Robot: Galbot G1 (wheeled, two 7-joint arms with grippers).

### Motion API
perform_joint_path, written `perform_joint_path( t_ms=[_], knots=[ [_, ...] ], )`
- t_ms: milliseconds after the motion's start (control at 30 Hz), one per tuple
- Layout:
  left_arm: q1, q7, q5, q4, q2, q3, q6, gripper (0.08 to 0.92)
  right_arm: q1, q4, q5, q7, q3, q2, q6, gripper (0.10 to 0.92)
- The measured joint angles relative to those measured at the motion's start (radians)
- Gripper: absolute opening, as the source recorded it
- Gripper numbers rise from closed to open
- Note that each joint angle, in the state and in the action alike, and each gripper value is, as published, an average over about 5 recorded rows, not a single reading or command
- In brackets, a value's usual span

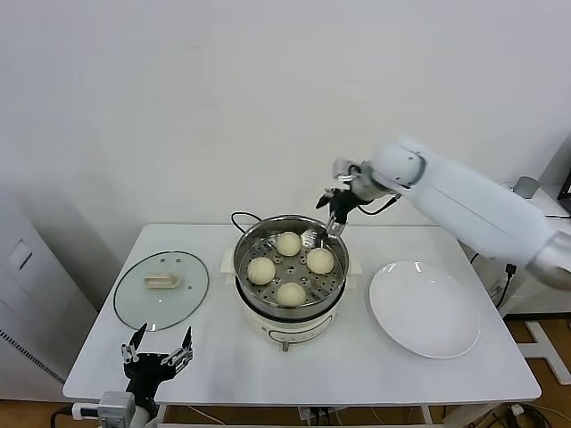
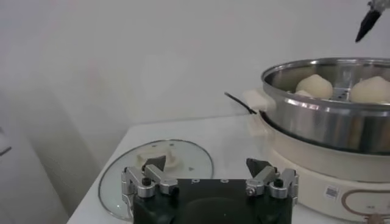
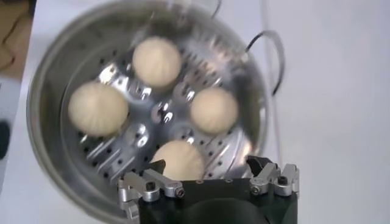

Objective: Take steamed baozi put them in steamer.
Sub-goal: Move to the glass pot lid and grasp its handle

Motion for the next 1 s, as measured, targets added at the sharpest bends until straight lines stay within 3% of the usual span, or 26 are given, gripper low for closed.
perform_joint_path(
  t_ms=[400,700,1000],
  knots=[
    [-0.029,-0.003,-0.026,0.022,0.0,0.008,-0.068,0.823,-0.47,0.119,0.113,0.26,0.586,-0.051,0.177,0.823],
    [-0.092,-0.013,0.015,0.07,0.0,-0.012,-0.107,0.823,-0.894,0.182,0.165,0.453,1.009,0.09,0.353,0.823],
    [-0.19,-0.017,0.238,0.157,0.0,-0.046,-0.149,0.823,-1.218,0.241,0.208,0.6,1.189,0.255,0.462,0.823]
  ],
)
